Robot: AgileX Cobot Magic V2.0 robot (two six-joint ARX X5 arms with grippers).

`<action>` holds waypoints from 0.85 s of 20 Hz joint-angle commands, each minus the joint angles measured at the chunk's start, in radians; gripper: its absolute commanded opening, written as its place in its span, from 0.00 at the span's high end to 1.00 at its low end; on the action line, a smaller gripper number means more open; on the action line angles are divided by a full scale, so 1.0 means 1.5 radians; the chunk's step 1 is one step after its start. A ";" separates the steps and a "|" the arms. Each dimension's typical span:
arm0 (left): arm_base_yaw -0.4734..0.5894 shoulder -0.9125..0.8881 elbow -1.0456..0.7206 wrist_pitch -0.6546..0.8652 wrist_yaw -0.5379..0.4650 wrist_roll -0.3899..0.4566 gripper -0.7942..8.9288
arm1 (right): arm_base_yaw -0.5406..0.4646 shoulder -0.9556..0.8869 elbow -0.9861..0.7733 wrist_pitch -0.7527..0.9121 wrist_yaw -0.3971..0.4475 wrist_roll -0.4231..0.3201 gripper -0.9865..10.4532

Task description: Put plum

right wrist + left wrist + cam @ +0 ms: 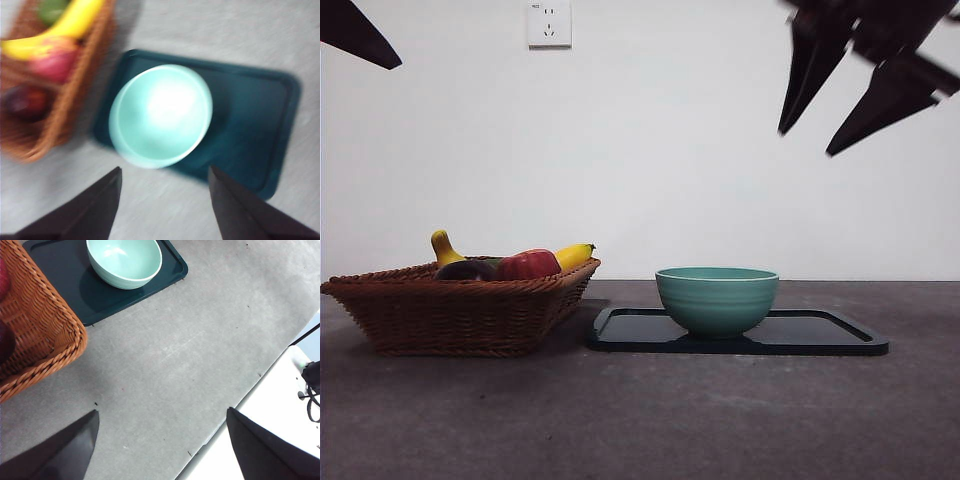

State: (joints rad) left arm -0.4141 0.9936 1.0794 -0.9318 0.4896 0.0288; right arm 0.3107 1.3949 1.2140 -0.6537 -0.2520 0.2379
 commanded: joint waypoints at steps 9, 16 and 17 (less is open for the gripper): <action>-0.004 0.005 0.009 0.007 0.004 0.009 0.50 | -0.001 0.246 0.080 0.093 0.017 -0.031 0.67; -0.004 0.005 0.009 0.007 0.004 0.009 0.50 | 0.001 0.340 0.080 0.137 0.017 -0.032 0.78; -0.004 0.005 0.009 0.007 0.004 0.009 0.50 | 0.001 0.343 0.080 0.141 0.023 -0.032 0.83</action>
State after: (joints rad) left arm -0.4141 0.9936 1.0794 -0.9314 0.4896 0.0288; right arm 0.3069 1.8915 1.3121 -0.4534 -0.2207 0.2047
